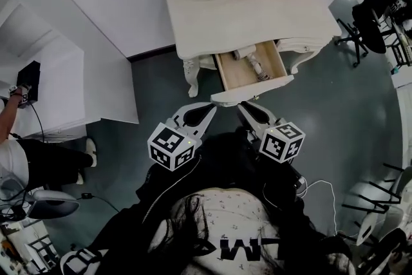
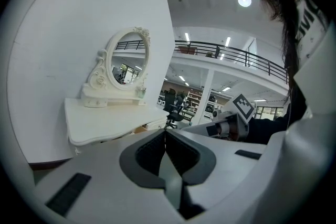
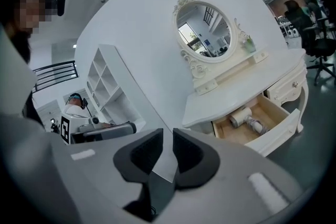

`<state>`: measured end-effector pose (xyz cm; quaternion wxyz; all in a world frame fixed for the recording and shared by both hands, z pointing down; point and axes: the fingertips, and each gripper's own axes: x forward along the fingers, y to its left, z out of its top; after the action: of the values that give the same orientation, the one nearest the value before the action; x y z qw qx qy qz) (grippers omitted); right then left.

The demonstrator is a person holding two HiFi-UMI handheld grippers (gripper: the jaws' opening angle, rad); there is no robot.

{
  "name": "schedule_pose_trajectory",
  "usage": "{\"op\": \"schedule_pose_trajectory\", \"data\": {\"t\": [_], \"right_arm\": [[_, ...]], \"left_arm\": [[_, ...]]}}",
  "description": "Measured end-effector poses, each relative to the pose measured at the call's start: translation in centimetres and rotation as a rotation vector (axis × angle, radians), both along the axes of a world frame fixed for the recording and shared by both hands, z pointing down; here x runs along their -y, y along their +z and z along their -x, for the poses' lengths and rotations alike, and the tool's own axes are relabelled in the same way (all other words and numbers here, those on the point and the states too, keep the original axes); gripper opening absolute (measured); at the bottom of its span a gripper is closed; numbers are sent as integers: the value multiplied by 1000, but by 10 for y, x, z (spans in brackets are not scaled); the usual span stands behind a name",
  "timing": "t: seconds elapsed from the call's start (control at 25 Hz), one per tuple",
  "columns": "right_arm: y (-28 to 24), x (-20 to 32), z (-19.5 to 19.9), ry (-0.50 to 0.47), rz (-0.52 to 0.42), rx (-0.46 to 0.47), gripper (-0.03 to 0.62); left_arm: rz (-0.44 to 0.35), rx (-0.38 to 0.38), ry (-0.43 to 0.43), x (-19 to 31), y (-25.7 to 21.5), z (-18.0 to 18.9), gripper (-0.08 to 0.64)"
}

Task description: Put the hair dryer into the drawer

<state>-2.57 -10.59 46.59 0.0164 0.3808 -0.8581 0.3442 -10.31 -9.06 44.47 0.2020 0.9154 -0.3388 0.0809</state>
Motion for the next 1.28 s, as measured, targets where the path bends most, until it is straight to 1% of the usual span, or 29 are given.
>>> {"op": "schedule_pose_trajectory", "data": {"t": [0.28, 0.52, 0.72, 0.96, 1.28], "right_arm": [[-4, -12, 0, -38, -11, -51, 67], [-8, -22, -9, -68, -28, -63, 67], [-9, -40, -38, -74, -33, -52, 67], [-13, -69, -71, -86, -50, -34, 67], [-10, -118, -103, -122, -57, -10, 67]], "left_arm": [[-3, -15, -4, -7, -3, -8, 0], [-13, -7, -44, -9, -7, -14, 0], [-14, 6, -69, -28, -9, -41, 0], [-16, 37, -51, -67, -11, -86, 0], [-27, 57, -77, -116, -10, -123, 0]]}}
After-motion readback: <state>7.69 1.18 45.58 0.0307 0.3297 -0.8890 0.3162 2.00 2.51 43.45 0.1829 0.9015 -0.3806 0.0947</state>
